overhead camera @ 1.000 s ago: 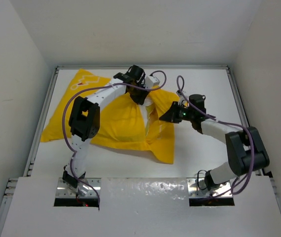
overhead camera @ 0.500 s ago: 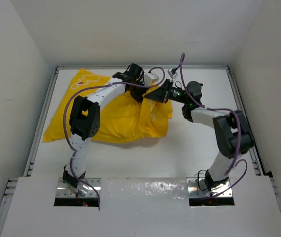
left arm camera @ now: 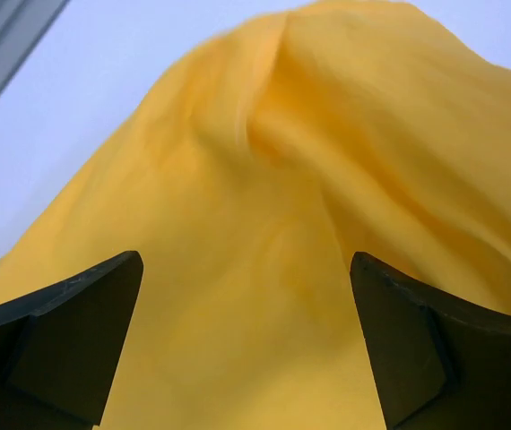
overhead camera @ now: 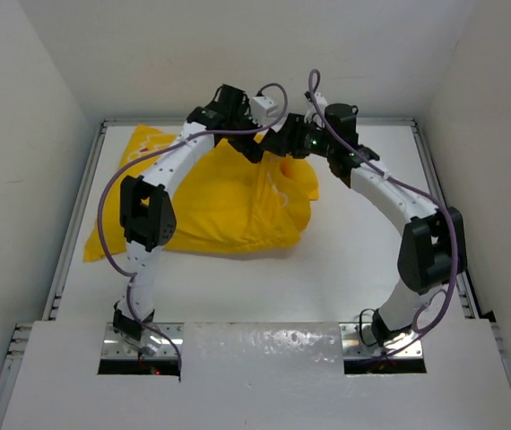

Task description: Put the pillow into the pillowcase

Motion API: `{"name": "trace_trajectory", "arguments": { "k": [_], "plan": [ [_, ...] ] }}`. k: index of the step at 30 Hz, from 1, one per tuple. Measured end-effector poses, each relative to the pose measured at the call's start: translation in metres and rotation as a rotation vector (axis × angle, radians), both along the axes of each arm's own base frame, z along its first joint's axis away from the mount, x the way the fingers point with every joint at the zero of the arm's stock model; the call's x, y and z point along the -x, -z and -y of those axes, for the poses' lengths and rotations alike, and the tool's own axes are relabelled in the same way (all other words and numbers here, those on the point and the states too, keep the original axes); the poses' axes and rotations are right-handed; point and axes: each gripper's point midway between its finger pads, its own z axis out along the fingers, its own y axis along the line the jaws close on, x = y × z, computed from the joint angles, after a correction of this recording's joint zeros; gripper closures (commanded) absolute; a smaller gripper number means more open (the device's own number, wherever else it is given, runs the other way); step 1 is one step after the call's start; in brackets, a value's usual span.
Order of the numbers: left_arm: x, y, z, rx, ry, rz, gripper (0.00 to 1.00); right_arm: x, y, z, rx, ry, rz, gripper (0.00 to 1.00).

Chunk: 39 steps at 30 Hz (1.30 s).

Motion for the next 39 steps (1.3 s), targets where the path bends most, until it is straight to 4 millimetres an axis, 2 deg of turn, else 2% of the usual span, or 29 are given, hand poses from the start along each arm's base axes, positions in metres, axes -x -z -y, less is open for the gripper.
{"name": "trace_trajectory", "arguments": {
  "k": [1,3,4,7,10,12,14,15,16,17,18,19,20,21,22,23,24,25,26,28,31,34,38,39],
  "plan": [
    [0.001,-0.004,-0.005,-0.008,0.001,0.004,0.00,-0.007,0.005,0.007,0.056,0.038,-0.002,0.30],
    [0.003,-0.017,-0.020,-0.036,-0.015,0.023,0.00,-0.025,0.026,0.025,0.165,0.090,-0.034,0.22],
    [0.004,-0.024,-0.026,-0.047,-0.022,0.039,0.00,-0.033,0.040,0.032,0.213,0.109,-0.062,0.12],
    [0.004,-0.048,-0.039,-0.083,-0.047,0.097,0.00,-0.043,0.091,0.056,0.359,0.149,-0.166,0.01],
    [0.001,-0.062,-0.052,-0.126,-0.087,0.141,0.00,-0.031,0.122,0.076,0.487,0.152,-0.242,0.01],
    [0.000,-0.065,-0.067,-0.164,-0.119,0.149,0.00,-0.025,0.124,0.085,0.543,0.143,-0.236,0.03],
    [0.001,-0.066,-0.088,-0.194,-0.161,0.133,0.00,-0.015,0.120,0.093,0.581,0.131,-0.213,0.20],
    [0.001,-0.067,-0.104,-0.202,-0.191,0.121,0.00,-0.006,0.119,0.098,0.598,0.125,-0.208,0.32],
    [0.003,-0.068,-0.126,-0.205,-0.226,0.102,0.04,0.005,0.116,0.104,0.611,0.123,-0.197,0.47],
    [0.006,-0.067,-0.155,-0.207,-0.274,0.073,0.11,0.019,0.115,0.112,0.627,0.124,-0.202,0.69],
    [0.010,-0.067,-0.192,-0.206,-0.341,0.047,0.27,0.033,0.115,0.121,0.644,0.126,-0.206,0.77],
    [0.019,-0.064,-0.238,-0.205,-0.424,0.009,0.33,0.045,0.115,0.129,0.657,0.140,-0.214,0.79],
    [0.032,-0.057,-0.285,-0.205,-0.514,-0.031,0.38,0.056,0.118,0.137,0.668,0.163,-0.235,0.72],
    [0.050,-0.049,-0.328,-0.208,-0.602,-0.076,0.38,0.067,0.122,0.145,0.686,0.187,-0.261,0.57],
    [0.071,-0.037,-0.367,-0.215,-0.684,-0.124,0.34,0.078,0.129,0.153,0.694,0.213,-0.296,0.32],
    [0.098,-0.023,-0.406,-0.217,-0.775,-0.180,0.20,0.089,0.138,0.160,0.706,0.238,-0.336,0.23],
    [0.129,-0.004,-0.435,-0.225,-0.849,-0.249,0.13,0.100,0.148,0.164,0.717,0.252,-0.376,0.14],
    [0.162,0.015,-0.452,-0.227,-0.905,-0.334,0.09,0.107,0.154,0.167,0.727,0.253,-0.394,0.09],
    [0.188,0.032,-0.458,-0.227,-0.934,-0.405,0.01,0.124,0.172,0.173,0.735,0.277,-0.462,0.06],
    [0.231,0.065,-0.450,-0.232,-0.927,-0.539,0.00,0.145,0.192,0.178,0.746,0.282,-0.530,0.06],
    [0.270,0.098,-0.430,-0.232,-0.868,-0.667,0.00,0.177,0.219,0.178,0.750,0.261,-0.627,0.06],
    [0.283,0.116,-0.431,-0.224,-0.862,-0.691,0.00,0.196,0.235,0.169,0.768,0.216,-0.644,0.09],
    [0.276,0.127,-0.449,-0.198,-0.914,-0.634,0.00,0.210,0.247,0.155,0.787,0.154,-0.620,0.31],
    [0.269,0.130,-0.451,-0.184,-0.921,-0.609,0.00,0.211,0.250,0.155,0.787,0.153,-0.618,0.41]
  ]
}}
